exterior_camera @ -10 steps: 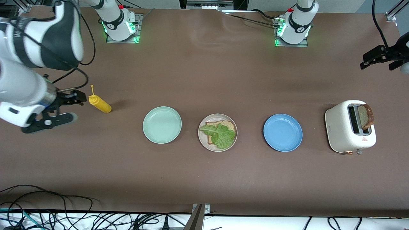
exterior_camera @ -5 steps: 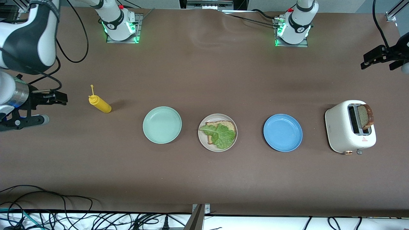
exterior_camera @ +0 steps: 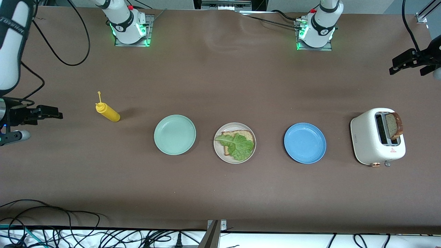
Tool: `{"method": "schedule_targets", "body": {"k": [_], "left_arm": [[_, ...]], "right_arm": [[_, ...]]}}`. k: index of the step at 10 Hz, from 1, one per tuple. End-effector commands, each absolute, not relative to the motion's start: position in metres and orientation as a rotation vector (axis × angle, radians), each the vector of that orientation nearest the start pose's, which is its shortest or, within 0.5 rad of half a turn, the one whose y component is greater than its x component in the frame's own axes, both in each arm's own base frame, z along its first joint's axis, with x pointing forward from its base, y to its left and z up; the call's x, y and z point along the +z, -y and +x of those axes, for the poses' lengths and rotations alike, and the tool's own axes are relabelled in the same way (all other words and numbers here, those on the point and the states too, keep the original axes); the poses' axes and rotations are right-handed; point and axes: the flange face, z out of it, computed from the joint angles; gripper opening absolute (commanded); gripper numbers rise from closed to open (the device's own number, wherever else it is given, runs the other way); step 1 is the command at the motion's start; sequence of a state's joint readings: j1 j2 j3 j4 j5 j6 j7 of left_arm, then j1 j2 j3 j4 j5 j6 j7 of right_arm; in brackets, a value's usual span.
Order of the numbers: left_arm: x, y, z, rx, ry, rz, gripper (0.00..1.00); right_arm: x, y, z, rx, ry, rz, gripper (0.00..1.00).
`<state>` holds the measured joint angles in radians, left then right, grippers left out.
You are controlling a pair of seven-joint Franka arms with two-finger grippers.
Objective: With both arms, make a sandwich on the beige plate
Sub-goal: 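Move the right gripper toward the yellow mustard bottle, then grasp the yellow mustard bottle with the right gripper and lift it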
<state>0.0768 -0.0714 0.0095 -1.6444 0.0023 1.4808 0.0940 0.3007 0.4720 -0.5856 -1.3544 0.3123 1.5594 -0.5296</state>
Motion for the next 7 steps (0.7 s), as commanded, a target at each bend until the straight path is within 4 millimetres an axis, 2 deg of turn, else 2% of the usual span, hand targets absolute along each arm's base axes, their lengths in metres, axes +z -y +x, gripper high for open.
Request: {"method": "schedule_targets", "body": {"k": [1, 2, 4, 6, 7], "left_arm": [[0.627, -0.047, 0.521, 0.151, -0.006, -3.131, 1.00], [0.627, -0.047, 0.521, 0.151, -0.006, -3.131, 1.00], [0.626, -0.047, 0.520, 0.153, -0.006, -3.131, 1.00], [0.627, -0.047, 0.521, 0.151, -0.006, -3.131, 1.00], [0.626, -0.047, 0.520, 0.153, -0.003, -3.131, 1.00]], "right_arm": [[0.434, 0.098, 0.608, 0.060, 0.481, -2.824, 1.00], [0.417, 0.108, 0.591, -0.010, 0.553, -2.758, 1.00], [0.375, 0.131, 0.570, -0.160, 0.717, -2.594, 1.00], [0.324, 0.169, 0.536, -0.295, 0.839, -2.454, 1.00], [0.300, 0.182, 0.521, -0.373, 0.928, -2.376, 1.00]]}}
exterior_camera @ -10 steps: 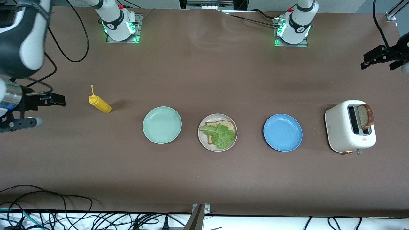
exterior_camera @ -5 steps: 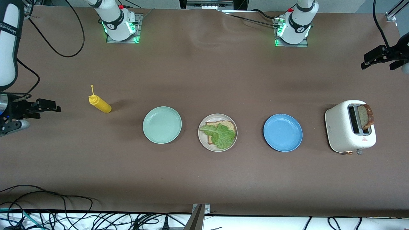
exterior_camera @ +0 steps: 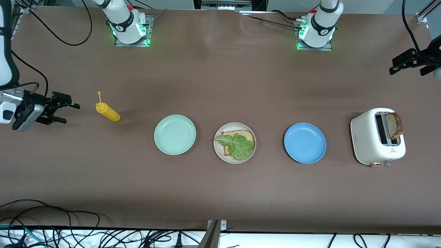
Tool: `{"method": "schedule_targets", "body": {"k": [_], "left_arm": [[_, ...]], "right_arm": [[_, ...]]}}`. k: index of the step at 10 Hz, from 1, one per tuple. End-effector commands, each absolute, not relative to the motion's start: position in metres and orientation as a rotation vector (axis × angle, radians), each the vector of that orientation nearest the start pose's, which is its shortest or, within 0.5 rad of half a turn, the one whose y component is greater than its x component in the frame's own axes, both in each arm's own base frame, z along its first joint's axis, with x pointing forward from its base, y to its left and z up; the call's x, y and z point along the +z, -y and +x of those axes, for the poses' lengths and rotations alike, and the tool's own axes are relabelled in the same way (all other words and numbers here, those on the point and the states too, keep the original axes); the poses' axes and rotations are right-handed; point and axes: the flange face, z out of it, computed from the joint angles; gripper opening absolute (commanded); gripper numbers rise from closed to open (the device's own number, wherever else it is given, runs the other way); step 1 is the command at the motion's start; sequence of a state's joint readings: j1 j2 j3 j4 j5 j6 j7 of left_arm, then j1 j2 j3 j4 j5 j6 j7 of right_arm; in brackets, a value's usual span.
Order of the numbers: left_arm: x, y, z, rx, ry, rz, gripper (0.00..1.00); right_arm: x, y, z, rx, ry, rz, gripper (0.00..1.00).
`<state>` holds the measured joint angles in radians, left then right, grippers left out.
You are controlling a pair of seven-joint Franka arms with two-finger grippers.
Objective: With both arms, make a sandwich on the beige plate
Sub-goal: 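Grasp the yellow mustard bottle with the right gripper and lift it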
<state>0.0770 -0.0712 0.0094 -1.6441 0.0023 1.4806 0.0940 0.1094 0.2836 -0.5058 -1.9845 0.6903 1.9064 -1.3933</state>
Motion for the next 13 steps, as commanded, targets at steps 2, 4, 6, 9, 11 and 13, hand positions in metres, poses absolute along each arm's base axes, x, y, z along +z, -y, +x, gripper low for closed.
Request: {"method": "schedule_targets", "body": {"k": [2, 4, 6, 9, 11, 13], "left_arm": [[0.626, -0.047, 0.520, 0.153, -0.006, -3.131, 1.00], [0.626, -0.047, 0.520, 0.153, -0.006, -3.131, 1.00], [0.626, -0.047, 0.520, 0.153, -0.003, -3.131, 1.00], [0.626, -0.047, 0.520, 0.153, -0.003, -3.131, 1.00], [0.626, -0.047, 0.520, 0.153, -0.003, -3.131, 1.00], [0.627, -0.051, 0.520, 0.151, 0.004, -3.132, 1.00]], "right_arm": [[0.271, 0.195, 0.497, -0.519, 1.094, -2.243, 1.00], [0.228, 0.214, 0.471, -0.613, 1.117, -2.145, 1.00], [0.191, 0.213, 0.461, -0.773, 1.183, -2.006, 1.00], [0.139, 0.190, 0.459, -0.905, 1.205, -1.885, 1.00], [0.136, 0.183, 0.461, -0.941, 1.225, -1.847, 1.00], [0.131, 0.168, 0.469, -0.989, 1.252, -1.806, 1.00]]}}
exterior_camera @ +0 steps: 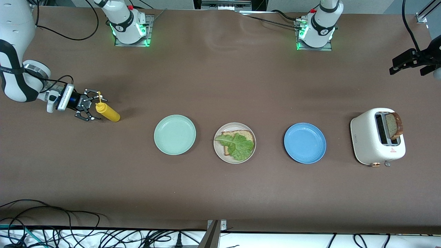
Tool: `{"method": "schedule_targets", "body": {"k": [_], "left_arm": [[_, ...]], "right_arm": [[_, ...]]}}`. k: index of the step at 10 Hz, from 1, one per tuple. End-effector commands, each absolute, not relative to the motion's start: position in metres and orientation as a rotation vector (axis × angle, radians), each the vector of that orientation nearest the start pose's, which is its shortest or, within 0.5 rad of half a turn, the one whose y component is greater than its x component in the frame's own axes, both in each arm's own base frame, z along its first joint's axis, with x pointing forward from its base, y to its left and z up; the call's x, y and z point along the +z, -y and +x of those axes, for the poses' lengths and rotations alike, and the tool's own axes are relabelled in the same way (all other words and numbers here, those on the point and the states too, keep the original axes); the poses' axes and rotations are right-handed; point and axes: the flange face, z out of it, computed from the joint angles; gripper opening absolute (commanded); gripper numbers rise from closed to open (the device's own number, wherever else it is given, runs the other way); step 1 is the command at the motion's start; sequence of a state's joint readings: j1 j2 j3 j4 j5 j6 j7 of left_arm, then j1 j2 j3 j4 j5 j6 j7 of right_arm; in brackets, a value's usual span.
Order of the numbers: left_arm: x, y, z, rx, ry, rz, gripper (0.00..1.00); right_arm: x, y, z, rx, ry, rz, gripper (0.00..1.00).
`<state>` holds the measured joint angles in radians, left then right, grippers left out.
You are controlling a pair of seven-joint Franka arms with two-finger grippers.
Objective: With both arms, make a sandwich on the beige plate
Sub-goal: 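Grasp the yellow mustard bottle with the right gripper and lift it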
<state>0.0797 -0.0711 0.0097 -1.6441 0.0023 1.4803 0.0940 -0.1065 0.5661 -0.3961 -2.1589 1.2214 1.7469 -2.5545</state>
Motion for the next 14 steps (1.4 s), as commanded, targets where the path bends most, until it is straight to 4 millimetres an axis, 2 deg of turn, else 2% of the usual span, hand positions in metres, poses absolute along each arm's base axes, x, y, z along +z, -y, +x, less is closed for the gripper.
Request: {"method": "schedule_targets", "body": {"k": [1, 4, 5, 6, 7, 8, 9, 10, 11, 13, 14], "left_arm": [[0.626, -0.051, 0.520, 0.153, 0.004, -3.132, 1.00], [0.626, -0.051, 0.520, 0.153, 0.004, -3.132, 1.00], [0.626, -0.051, 0.520, 0.153, 0.006, -3.132, 1.00], [0.627, -0.051, 0.520, 0.151, 0.006, -3.132, 1.00], [0.626, -0.051, 0.520, 0.153, 0.006, -3.132, 1.00], [0.627, -0.051, 0.520, 0.151, 0.004, -3.132, 1.00], [0.626, -0.051, 0.520, 0.153, 0.004, -3.132, 1.00], [0.626, -0.051, 0.520, 0.153, 0.006, -3.132, 1.00], [0.626, -0.050, 0.520, 0.153, 0.002, -3.132, 1.00], [0.626, -0.050, 0.520, 0.153, 0.002, -3.132, 1.00], [0.626, -0.050, 0.520, 0.153, 0.001, -3.132, 1.00]], "right_arm": [[0.124, 0.160, 0.471, -1.011, 1.236, -1.796, 1.00], [0.115, 0.142, 0.484, -1.039, 1.229, -1.775, 1.00], [0.111, 0.129, 0.491, -1.042, 1.228, -1.754, 1.00], [0.109, 0.122, 0.499, -1.054, 1.236, -1.738, 0.91], [0.109, 0.116, 0.503, -1.062, 1.240, -1.737, 0.47], [0.110, 0.116, 0.507, -1.059, 1.246, -1.749, 0.10], [0.118, 0.108, 0.524, -1.059, 1.283, -1.739, 0.01], [0.129, 0.108, 0.542, -1.041, 1.318, -1.760, 0.01], [0.142, 0.097, 0.560, -0.969, 1.340, -1.774, 0.00], [0.185, 0.074, 0.598, -0.854, 1.405, -1.814, 0.00], [0.205, 0.055, 0.614, -0.800, 1.445, -1.843, 0.00]]}}
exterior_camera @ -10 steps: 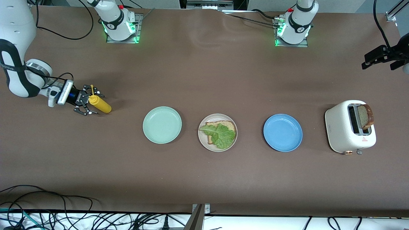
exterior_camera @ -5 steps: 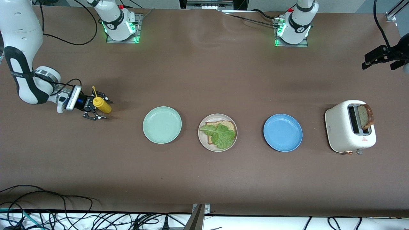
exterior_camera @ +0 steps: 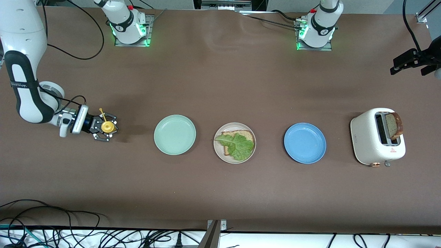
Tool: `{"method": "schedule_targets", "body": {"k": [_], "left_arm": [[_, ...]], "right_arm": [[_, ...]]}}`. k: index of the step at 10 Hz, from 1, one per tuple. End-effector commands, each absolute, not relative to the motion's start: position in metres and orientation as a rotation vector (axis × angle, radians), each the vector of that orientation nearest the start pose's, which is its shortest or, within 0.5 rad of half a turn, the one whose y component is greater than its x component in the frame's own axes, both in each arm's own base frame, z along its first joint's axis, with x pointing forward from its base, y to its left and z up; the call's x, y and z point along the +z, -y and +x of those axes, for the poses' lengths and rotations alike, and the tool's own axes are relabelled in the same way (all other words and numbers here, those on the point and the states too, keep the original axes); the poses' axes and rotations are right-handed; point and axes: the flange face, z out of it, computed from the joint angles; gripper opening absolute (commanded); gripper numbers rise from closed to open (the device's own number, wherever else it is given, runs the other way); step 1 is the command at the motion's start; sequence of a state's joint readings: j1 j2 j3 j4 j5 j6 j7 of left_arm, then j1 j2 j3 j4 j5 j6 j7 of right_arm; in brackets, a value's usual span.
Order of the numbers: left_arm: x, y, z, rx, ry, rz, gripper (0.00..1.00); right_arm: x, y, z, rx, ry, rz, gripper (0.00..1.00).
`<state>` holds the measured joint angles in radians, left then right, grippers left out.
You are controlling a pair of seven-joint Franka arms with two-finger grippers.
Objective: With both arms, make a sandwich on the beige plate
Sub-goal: 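Carry the mustard bottle with the right gripper over the lettuce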
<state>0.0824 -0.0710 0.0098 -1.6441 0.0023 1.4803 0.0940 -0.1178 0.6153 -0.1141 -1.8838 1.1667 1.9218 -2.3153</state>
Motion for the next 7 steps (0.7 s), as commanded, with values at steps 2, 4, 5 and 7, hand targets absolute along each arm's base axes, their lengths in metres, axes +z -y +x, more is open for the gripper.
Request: {"method": "schedule_targets", "body": {"k": [2, 4, 5, 7], "left_arm": [[0.626, -0.051, 0.520, 0.153, 0.004, -3.132, 1.00], [0.626, -0.051, 0.520, 0.153, 0.006, -3.132, 1.00], [0.626, -0.051, 0.520, 0.153, 0.004, -3.132, 1.00], [0.626, -0.052, 0.520, 0.153, 0.009, -3.132, 1.00]], "right_arm": [[0.234, 0.009, 0.632, -0.709, 1.490, -1.927, 0.00], [0.248, -0.042, 0.642, -0.682, 1.489, -2.005, 0.00], [0.257, -0.072, 0.648, -0.671, 1.504, -2.053, 0.00], [0.276, -0.129, 0.655, -0.612, 1.524, -2.167, 0.00]]}}
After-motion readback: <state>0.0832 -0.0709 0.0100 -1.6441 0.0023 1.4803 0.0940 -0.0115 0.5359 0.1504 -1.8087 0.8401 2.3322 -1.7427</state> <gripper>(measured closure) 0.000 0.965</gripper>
